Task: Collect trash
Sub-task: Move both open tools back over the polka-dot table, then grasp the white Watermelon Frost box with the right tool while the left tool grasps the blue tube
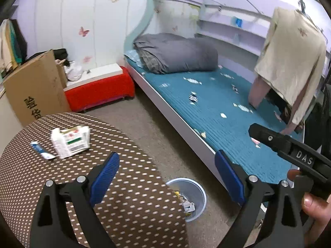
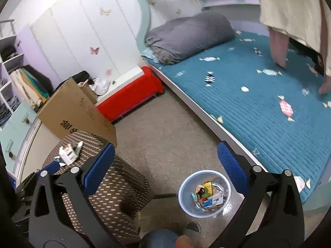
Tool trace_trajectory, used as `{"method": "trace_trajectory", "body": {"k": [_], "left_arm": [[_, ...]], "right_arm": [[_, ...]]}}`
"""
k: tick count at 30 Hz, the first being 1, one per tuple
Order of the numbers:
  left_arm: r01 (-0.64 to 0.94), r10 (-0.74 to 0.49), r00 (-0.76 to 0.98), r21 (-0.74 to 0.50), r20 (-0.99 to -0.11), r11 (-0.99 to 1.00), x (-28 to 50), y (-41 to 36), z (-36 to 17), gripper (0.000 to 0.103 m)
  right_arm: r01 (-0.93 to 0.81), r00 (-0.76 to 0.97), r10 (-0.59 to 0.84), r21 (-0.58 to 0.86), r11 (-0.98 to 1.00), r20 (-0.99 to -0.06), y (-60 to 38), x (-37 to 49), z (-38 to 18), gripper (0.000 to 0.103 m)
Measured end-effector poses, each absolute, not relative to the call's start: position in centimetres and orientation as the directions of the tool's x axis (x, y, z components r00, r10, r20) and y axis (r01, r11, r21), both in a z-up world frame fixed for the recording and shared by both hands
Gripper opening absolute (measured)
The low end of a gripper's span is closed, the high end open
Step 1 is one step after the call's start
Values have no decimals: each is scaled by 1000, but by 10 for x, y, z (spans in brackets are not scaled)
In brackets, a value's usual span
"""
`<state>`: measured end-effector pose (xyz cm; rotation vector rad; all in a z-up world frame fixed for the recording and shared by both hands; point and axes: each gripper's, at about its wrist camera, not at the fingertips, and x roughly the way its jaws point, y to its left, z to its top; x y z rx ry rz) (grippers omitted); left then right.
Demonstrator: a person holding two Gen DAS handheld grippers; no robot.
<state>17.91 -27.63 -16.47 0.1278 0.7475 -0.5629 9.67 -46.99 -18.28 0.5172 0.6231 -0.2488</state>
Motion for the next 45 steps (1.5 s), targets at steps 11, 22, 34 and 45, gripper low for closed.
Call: {"method": "trace_trajectory", "body": {"k": [11, 22, 34, 45], "left_arm": [[411, -388, 679, -115, -624, 904, 188, -188, -138, 94], [227, -249, 726, -118, -641, 967, 217, -79, -160, 95], [82, -147, 694, -125, -705, 989, 265, -10, -201, 95], [80, -137, 668, -113, -731, 990, 317, -24, -216, 95]], "right_arm": [[258, 807, -22, 318, 912, -591, -392, 127, -149, 97], [126, 759, 57, 232, 965, -649, -293, 205, -168, 97], [92, 658, -21, 53, 994, -753, -210, 293, -228, 97], [90, 629, -19, 49, 995, -777, -217, 313, -252, 80]]}}
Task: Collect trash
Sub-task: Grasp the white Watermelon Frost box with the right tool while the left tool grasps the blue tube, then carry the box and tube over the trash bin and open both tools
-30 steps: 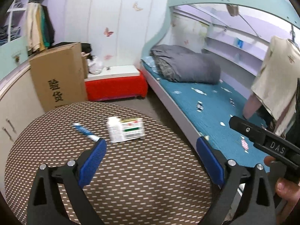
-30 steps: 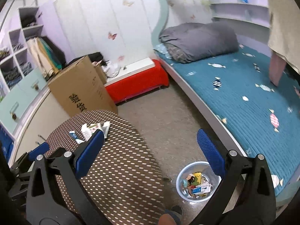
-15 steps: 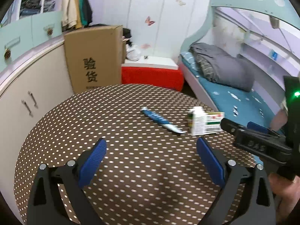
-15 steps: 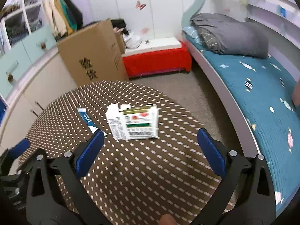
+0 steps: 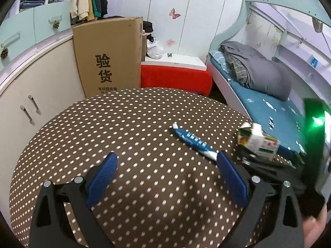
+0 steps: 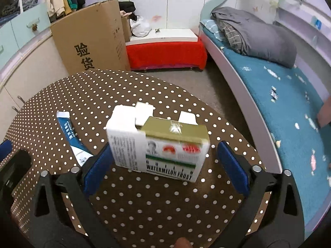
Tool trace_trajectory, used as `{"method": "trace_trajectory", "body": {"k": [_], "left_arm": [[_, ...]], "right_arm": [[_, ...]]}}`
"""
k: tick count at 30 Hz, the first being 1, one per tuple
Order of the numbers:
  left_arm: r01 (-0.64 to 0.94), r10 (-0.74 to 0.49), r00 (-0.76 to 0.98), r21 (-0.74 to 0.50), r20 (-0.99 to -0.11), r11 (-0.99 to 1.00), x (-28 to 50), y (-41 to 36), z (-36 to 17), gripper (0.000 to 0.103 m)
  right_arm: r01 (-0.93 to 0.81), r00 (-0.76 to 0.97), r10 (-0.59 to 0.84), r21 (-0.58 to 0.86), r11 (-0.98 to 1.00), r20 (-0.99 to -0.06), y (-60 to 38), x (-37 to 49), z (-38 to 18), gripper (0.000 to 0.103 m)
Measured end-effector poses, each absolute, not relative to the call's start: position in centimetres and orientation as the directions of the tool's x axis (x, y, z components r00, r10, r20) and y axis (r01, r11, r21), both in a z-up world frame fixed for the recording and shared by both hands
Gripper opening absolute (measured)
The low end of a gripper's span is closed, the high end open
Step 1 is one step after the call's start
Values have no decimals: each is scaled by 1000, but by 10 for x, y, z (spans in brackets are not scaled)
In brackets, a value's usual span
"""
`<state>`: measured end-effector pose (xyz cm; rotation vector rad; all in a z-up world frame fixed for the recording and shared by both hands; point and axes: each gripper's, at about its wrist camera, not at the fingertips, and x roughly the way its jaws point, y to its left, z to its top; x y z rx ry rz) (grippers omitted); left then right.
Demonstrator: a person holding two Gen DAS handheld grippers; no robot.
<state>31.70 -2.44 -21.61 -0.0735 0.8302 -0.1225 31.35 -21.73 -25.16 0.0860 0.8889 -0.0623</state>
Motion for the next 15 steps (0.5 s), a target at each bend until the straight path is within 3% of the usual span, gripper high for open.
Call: {"method": "trace_trajectory", "body": {"k": [9, 11, 12, 14, 15], "left_arm": [[109, -129, 597, -79, -792, 991, 359, -63, -243, 91], [122, -110, 600, -45, -793, 991, 360, -70, -245, 67], [137, -106, 603, -29, -791, 990, 359, -73, -244, 61], [161, -139, 597, -51, -790, 986, 355, -75, -242, 20], [172, -189, 577, -108, -795, 979, 354, -71, -242, 13]], "right_arm": [[89, 655, 59, 155, 984, -753, -255, 285, -243, 79], [91, 664, 58, 158, 983, -745, -263, 273, -238, 79], [93, 668, 64, 170, 981, -741, -268, 267, -236, 79], [109, 679, 69, 193, 975, -731, -280, 255, -229, 79], [113, 686, 71, 203, 973, -724, -285, 249, -226, 79]]}}
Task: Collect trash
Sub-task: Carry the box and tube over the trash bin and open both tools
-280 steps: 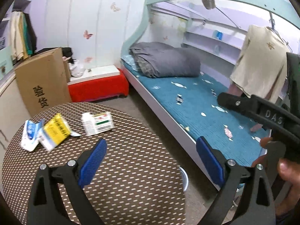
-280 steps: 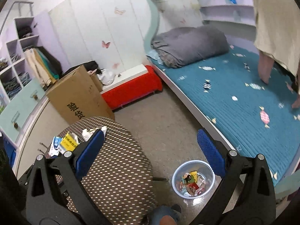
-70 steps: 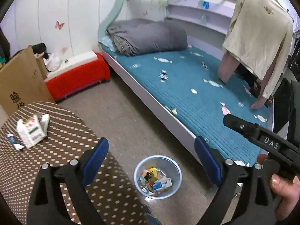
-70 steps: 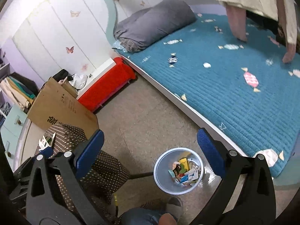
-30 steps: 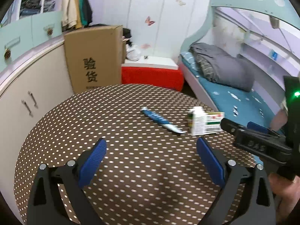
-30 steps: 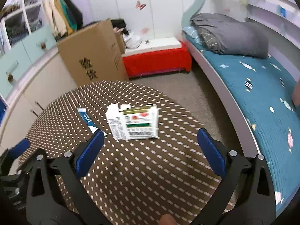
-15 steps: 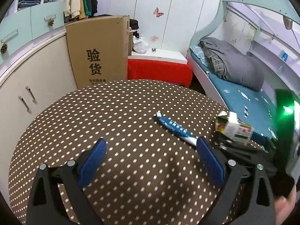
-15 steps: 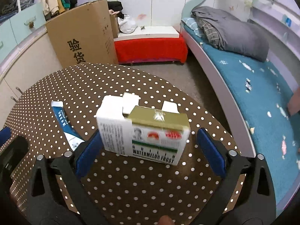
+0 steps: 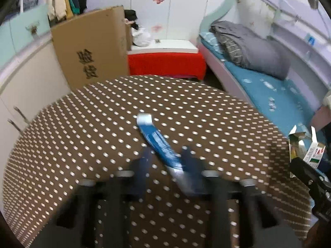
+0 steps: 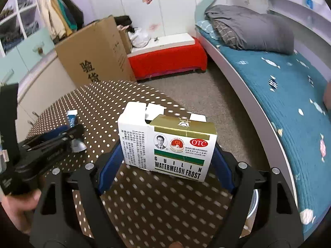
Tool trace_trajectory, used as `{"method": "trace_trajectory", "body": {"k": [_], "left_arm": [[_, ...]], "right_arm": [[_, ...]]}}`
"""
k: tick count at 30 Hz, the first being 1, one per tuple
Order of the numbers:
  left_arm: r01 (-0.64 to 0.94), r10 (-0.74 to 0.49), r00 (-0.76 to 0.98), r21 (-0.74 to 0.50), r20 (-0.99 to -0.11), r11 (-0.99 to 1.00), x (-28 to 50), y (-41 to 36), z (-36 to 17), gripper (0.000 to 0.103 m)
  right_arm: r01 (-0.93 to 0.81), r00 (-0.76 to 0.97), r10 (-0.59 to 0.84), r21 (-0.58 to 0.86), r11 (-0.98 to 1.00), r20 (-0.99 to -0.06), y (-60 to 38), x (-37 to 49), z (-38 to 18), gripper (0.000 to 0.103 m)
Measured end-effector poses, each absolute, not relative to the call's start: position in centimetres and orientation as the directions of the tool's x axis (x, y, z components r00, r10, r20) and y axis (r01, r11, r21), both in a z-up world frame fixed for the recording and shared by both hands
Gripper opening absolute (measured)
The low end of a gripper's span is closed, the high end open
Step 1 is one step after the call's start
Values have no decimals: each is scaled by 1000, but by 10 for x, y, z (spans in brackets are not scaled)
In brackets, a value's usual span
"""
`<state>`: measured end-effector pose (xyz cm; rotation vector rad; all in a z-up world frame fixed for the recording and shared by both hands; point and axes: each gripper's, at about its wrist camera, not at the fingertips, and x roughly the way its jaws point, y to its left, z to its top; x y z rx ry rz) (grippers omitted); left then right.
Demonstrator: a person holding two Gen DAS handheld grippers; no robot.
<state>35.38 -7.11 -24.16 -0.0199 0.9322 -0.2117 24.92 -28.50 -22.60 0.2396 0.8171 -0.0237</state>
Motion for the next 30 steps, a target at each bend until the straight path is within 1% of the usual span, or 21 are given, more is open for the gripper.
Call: {"method": "trace_trajectory", "body": {"k": [2, 4, 9, 15, 21, 28, 29, 30], "left_arm": [[190, -230, 566, -146, -792, 971, 347, -70, -240, 11], [217, -241, 580, -138, -778, 966, 331, -72, -237, 10], [265, -300, 592, -171, -748, 949, 281, -74, -224, 10], [340, -383, 600, -209, -702, 917, 230, -111, -200, 10], [420, -468, 557, -253, -686, 871, 199, -159, -190, 10], [485, -505, 511, -252, -696, 837, 179, -204, -193, 10], [492, -507, 503, -251, -700, 834, 177, -209, -195, 10], [500, -510, 494, -250, -704, 829, 176, -215, -197, 10]], "right_arm": [[123, 699, 72, 219, 968, -712, -296, 236, -219, 79], [128, 711, 69, 225, 966, -700, -306, 223, -212, 79], [161, 733, 55, 251, 954, -679, -334, 190, -202, 79], [251, 725, 0, 265, 931, -689, -387, 157, -203, 79], [356, 657, -1, 309, 882, -754, -444, 143, -245, 79], [433, 536, 69, 345, 833, -841, -472, 160, -327, 81], [446, 524, 73, 347, 825, -848, -478, 162, -336, 83], [464, 510, 71, 344, 816, -857, -483, 163, -344, 93]]}}
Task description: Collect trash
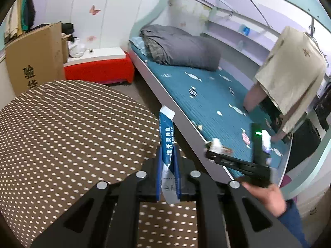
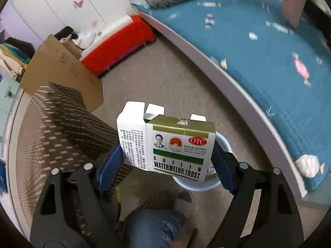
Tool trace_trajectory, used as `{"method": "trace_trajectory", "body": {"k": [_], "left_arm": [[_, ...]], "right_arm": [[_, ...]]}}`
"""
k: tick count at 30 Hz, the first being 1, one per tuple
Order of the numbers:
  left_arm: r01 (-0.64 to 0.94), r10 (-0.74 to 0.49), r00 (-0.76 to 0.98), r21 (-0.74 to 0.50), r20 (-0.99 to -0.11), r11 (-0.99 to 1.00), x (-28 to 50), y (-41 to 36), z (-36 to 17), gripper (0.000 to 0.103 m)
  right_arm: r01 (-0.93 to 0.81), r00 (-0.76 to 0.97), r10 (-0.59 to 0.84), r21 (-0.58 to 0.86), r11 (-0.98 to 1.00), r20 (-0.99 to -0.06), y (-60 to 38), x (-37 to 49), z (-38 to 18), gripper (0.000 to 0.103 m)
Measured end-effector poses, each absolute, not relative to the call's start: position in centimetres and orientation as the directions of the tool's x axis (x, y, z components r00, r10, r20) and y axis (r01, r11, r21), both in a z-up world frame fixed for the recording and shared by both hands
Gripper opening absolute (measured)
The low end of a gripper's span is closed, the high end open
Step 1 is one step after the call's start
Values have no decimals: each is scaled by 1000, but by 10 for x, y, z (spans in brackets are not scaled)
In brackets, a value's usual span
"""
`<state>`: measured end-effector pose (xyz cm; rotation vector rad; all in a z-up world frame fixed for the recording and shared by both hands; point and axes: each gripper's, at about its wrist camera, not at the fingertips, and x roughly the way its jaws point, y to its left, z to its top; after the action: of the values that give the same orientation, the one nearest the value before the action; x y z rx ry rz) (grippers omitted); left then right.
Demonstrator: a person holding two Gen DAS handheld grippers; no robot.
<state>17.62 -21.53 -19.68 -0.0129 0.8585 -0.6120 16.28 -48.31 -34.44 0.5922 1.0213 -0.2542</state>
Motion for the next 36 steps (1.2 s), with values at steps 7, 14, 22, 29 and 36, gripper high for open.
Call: {"method": "trace_trajectory", "body": {"k": [7, 14, 22, 29, 36], "left_arm": [[559, -528, 446, -236, -723, 795, 168, -258, -203, 10], [622, -555, 370, -245, -745, 744, 167, -315, -217, 10], [631, -514, 255, -262, -819, 730, 185, -376, -263, 11], [631, -419, 217, -201, -882, 749, 205, -416, -295, 73], [607, -379, 231, -172, -896, 776, 211, -415, -295, 87]], "right_arm": [[529, 520, 85, 399, 749, -850, -514, 150, -367, 97], [546, 631, -12, 433, 717, -775, -545, 105, -318, 97], [537, 695, -77, 444, 717, -715, -570, 80, -279, 97], [538, 715, -93, 460, 707, -693, -579, 66, -270, 97], [550, 705, -100, 452, 702, -702, -580, 62, -274, 97]]}}
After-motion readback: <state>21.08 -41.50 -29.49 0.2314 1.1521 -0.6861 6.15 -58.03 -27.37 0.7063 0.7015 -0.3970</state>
